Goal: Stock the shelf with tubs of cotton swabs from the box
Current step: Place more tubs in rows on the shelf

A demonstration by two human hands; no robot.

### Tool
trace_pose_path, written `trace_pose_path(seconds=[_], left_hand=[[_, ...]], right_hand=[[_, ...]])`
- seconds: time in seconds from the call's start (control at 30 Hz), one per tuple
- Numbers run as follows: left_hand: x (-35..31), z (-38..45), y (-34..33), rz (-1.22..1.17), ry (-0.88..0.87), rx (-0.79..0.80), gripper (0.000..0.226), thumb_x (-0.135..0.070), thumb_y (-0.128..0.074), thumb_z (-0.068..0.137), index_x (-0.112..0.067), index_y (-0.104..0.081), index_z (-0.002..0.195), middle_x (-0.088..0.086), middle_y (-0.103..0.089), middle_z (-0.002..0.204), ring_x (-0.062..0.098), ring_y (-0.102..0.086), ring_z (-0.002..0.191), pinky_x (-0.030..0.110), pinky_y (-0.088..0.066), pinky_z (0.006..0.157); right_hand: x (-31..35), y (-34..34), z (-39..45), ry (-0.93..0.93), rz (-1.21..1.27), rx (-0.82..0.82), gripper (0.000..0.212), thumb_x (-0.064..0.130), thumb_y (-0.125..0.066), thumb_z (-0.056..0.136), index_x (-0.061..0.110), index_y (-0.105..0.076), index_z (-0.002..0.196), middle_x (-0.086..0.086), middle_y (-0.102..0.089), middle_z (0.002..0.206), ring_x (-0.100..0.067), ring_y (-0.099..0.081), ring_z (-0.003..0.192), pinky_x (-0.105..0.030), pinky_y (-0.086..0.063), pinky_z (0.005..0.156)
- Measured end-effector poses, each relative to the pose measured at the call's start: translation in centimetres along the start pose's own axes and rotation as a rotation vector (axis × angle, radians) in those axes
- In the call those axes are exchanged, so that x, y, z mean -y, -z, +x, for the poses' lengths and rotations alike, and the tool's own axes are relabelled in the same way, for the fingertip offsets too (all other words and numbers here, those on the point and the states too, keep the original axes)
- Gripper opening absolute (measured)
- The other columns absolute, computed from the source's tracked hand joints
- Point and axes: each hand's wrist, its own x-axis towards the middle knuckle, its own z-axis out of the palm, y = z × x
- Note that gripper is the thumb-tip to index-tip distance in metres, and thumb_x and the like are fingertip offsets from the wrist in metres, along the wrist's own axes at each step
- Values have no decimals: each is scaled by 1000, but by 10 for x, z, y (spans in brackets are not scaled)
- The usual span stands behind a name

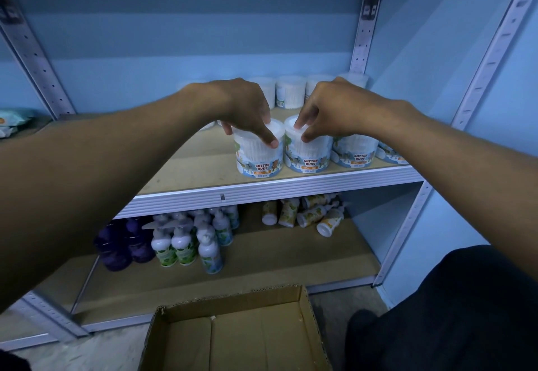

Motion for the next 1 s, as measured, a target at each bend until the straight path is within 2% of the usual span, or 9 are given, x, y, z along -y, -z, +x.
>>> trace_pose_path(seconds=[0.17,0.3,0.37,0.5,0.6,0.77,0.9,1.0], left_hand=[[0,-2,-2,18,-5,-23,72,-78,-73,57,-37,-66,116,-12,-66,113,13,-70,55,35,-58,80],[0,-6,0,-11,-6,-26,73,-82,-69,56,-38,-66,114,-13,-64,115,15,-71,62,34,-58,79],[3,-10,3,-21,-5,-45,66,-83,-61,64,-35,-68,109,-11,-65,110,19,-72,72,36,-57,83],[22,-11,5,40,-28,-140,49,-73,-52,82,-34,-69,107,-9,-66,116,20,-59,108,39,-47,97],[44,-9,3,49,-1,-173,40,-64,-55,86,-35,-67,110,-8,-64,119,19,-53,115,41,-45,99],[80,-6,-2,59,63,-183,47,-57,-63,84,-33,-61,124,-7,-60,127,20,-49,122,39,-44,99],[106,2,-7,74,102,-189,59,-51,-66,84,-29,-50,137,-2,-51,140,22,-39,133,39,-39,104],[129,15,-10,75,156,-186,68,-50,-70,80,-31,-45,141,2,-47,141,25,-42,131,41,-41,102]], right_hand=[[0,0,1,-12,1,19,28,40,-87,73,36,-79,100,6,-67,101,-8,-48,97,-37,-52,94],[5,9,1,-2,-32,60,29,45,-84,76,34,-79,101,12,-67,93,-9,-50,98,-32,-50,90],[8,16,5,-8,-17,53,28,48,-81,78,31,-80,100,13,-72,96,-10,-56,99,-28,-48,86],[21,21,24,-21,7,29,25,46,-78,81,31,-79,100,11,-71,96,-12,-59,98,-30,-51,90],[32,15,46,-18,14,37,23,44,-76,81,32,-77,101,10,-70,101,-14,-61,94,-32,-53,91],[54,3,76,4,19,72,38,46,-73,83,33,-70,119,10,-63,112,-16,-58,104,-32,-51,93],[63,-9,100,22,20,92,50,49,-71,85,33,-61,131,7,-57,131,-19,-54,119,-34,-47,97],[68,-20,123,-4,0,116,55,50,-68,86,34,-53,137,6,-52,139,-19,-50,125,-35,-46,99]])
